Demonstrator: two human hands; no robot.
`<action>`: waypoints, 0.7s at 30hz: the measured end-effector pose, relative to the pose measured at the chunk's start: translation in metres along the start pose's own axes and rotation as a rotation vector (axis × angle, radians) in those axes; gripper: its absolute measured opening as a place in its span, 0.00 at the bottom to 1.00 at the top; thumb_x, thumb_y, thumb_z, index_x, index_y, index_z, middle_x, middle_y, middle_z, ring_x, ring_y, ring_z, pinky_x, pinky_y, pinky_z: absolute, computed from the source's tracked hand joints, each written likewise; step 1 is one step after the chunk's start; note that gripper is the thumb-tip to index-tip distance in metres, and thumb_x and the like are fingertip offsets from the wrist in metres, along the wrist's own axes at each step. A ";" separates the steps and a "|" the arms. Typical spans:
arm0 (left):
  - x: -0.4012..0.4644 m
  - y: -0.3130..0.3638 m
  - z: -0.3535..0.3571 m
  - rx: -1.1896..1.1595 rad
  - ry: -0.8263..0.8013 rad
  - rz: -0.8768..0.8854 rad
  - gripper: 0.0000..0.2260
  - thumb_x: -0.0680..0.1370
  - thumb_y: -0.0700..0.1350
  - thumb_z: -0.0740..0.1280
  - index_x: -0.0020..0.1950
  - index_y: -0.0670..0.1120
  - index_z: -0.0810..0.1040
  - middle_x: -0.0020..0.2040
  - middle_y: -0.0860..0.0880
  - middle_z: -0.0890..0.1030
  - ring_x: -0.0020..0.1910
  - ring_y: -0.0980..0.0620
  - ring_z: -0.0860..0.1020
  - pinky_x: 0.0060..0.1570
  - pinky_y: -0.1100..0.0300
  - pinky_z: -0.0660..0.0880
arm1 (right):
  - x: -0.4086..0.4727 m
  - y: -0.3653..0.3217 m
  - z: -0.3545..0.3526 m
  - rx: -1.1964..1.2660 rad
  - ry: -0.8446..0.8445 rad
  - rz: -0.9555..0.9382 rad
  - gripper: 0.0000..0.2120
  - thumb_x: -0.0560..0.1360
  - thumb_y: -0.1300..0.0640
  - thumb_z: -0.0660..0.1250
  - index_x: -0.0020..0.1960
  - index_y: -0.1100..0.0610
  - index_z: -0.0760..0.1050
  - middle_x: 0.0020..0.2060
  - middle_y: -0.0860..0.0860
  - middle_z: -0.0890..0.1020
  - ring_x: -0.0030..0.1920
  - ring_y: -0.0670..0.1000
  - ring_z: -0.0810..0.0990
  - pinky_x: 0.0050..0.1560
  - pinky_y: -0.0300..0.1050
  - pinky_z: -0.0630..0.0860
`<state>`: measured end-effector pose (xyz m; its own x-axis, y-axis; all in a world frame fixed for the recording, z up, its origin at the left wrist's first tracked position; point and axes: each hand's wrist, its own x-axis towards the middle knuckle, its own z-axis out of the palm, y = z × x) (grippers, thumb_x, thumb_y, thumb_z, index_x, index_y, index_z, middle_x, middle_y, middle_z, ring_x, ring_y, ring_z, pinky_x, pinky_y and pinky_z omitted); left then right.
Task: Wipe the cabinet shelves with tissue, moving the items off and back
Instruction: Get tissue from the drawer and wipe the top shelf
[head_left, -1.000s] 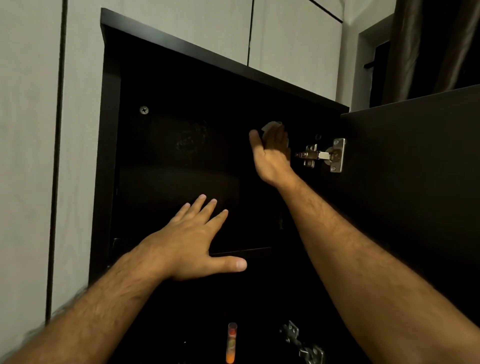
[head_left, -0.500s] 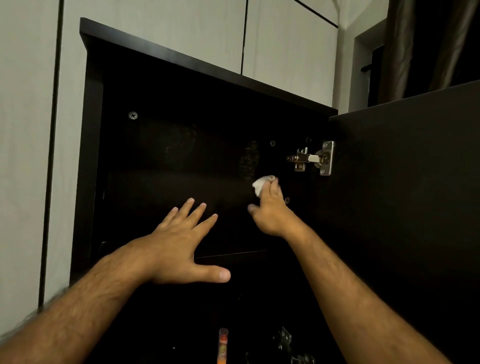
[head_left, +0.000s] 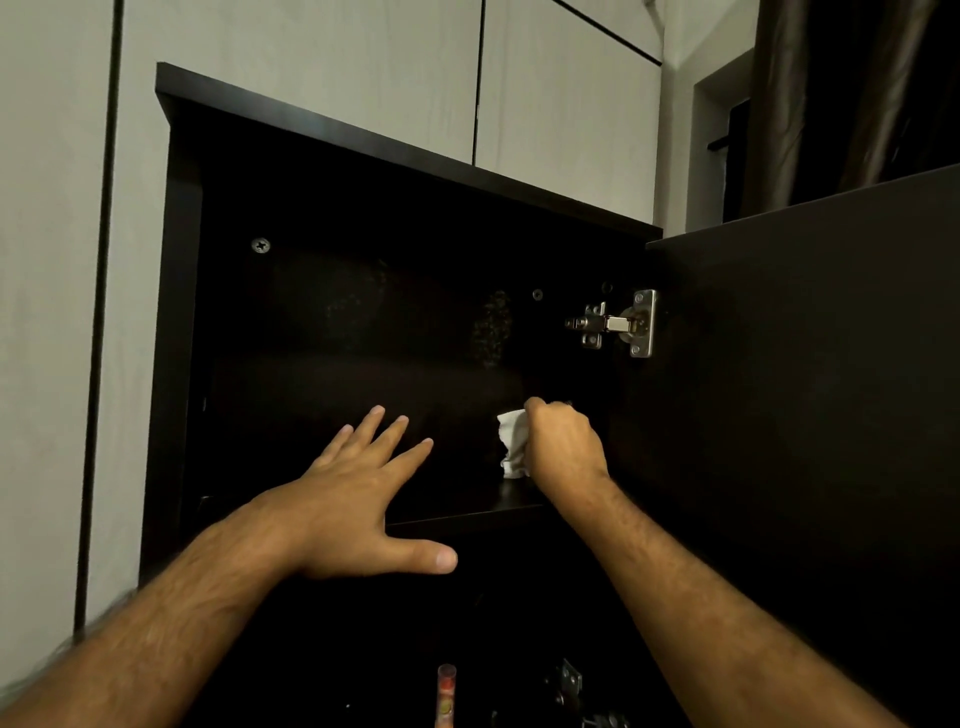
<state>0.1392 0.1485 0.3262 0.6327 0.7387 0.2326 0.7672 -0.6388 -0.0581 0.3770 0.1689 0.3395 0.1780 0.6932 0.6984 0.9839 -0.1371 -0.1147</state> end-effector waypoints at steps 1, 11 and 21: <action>0.000 0.001 0.000 -0.001 0.002 0.002 0.51 0.64 0.78 0.57 0.78 0.57 0.37 0.75 0.54 0.29 0.70 0.53 0.22 0.68 0.55 0.27 | 0.004 -0.001 0.003 0.004 -0.058 0.014 0.05 0.75 0.64 0.66 0.51 0.58 0.75 0.43 0.53 0.80 0.47 0.53 0.81 0.35 0.40 0.70; 0.000 0.000 0.000 0.004 0.005 0.000 0.52 0.63 0.78 0.57 0.78 0.58 0.38 0.77 0.53 0.31 0.70 0.53 0.22 0.69 0.53 0.27 | 0.021 -0.023 -0.011 0.101 -0.449 0.141 0.07 0.73 0.55 0.69 0.46 0.58 0.81 0.42 0.50 0.85 0.45 0.51 0.84 0.51 0.45 0.81; 0.003 -0.004 0.000 -0.010 -0.009 0.011 0.50 0.65 0.77 0.58 0.78 0.58 0.38 0.77 0.53 0.32 0.71 0.52 0.23 0.68 0.53 0.27 | 0.058 -0.037 -0.051 0.422 0.319 0.073 0.09 0.72 0.67 0.66 0.51 0.61 0.80 0.48 0.57 0.82 0.49 0.56 0.81 0.41 0.41 0.74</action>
<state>0.1381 0.1529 0.3276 0.6422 0.7334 0.2229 0.7589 -0.6492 -0.0505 0.3496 0.1780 0.4202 0.2974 0.4339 0.8504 0.9016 0.1653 -0.3997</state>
